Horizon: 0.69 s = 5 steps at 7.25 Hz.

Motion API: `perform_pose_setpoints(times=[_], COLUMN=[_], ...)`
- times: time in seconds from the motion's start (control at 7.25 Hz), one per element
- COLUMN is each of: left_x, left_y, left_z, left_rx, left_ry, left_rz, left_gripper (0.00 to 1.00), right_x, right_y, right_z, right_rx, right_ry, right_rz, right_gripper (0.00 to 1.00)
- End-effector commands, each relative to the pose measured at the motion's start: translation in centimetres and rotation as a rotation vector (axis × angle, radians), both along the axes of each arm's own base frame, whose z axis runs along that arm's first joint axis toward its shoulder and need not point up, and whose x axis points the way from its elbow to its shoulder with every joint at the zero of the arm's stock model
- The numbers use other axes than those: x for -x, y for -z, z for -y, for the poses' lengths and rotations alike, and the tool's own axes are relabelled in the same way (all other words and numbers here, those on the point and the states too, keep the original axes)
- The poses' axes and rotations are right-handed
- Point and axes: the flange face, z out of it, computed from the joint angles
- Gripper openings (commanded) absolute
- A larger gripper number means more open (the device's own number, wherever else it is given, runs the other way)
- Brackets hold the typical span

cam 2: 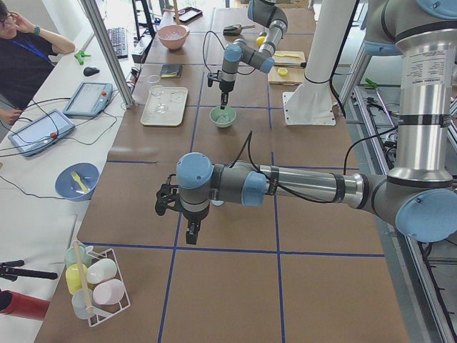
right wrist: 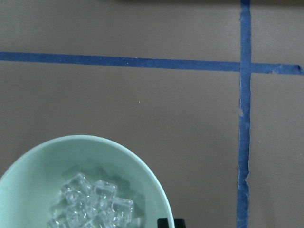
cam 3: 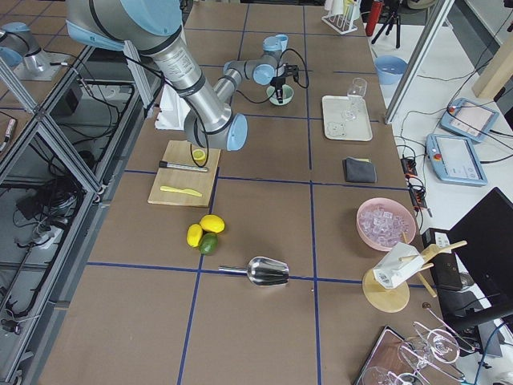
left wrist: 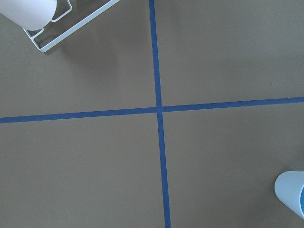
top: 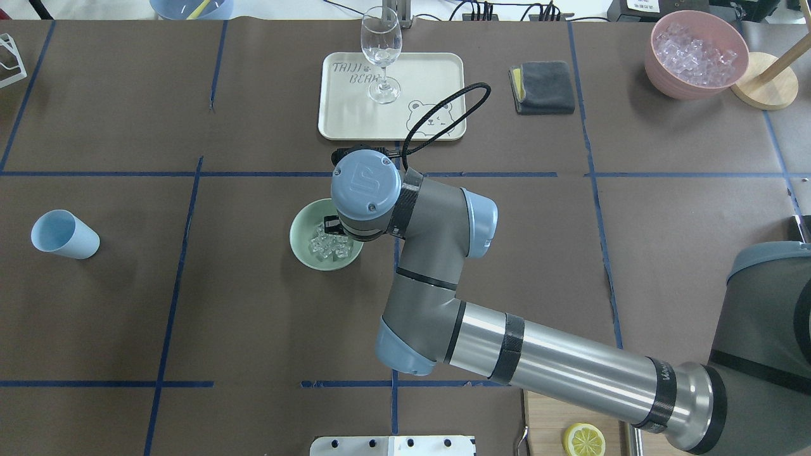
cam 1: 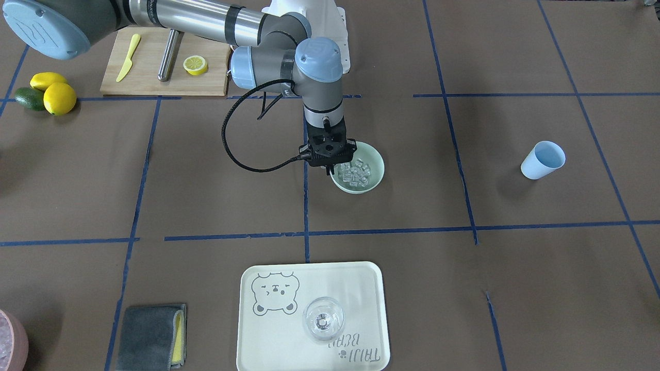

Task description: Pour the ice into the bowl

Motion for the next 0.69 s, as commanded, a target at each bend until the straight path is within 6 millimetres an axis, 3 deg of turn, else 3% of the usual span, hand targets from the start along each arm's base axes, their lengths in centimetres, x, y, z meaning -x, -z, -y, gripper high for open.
perform_pose_setpoints(times=[0.0,0.14,0.28,0.55], left_x=[0.0,0.0,0.0,-0.1], left_y=[-0.1,-0.1,-0.2,0.0], left_z=[0.0,0.0,0.0,0.1], left_rx=[0.001,0.003,0.002,-0.021], left_ry=[0.0,0.0,-0.001,-0.015], left_rz=[0.0,0.0,0.0,0.004], left_gripper=[1.0,1.0,1.0,1.0], right_x=[-0.5,-2.2,-5.5,-15.1], right_y=[0.4,1.0,-0.5,-4.5], right_z=[0.0,0.0,0.5,4.2], right_rx=[-0.007,-0.016,-0.018,-0.077], right_ry=[0.003,0.006,0.004,0.021], right_rz=[0.014,0.043,0.063,0.067], right_gripper=[0.0,0.0,0.0,0.0])
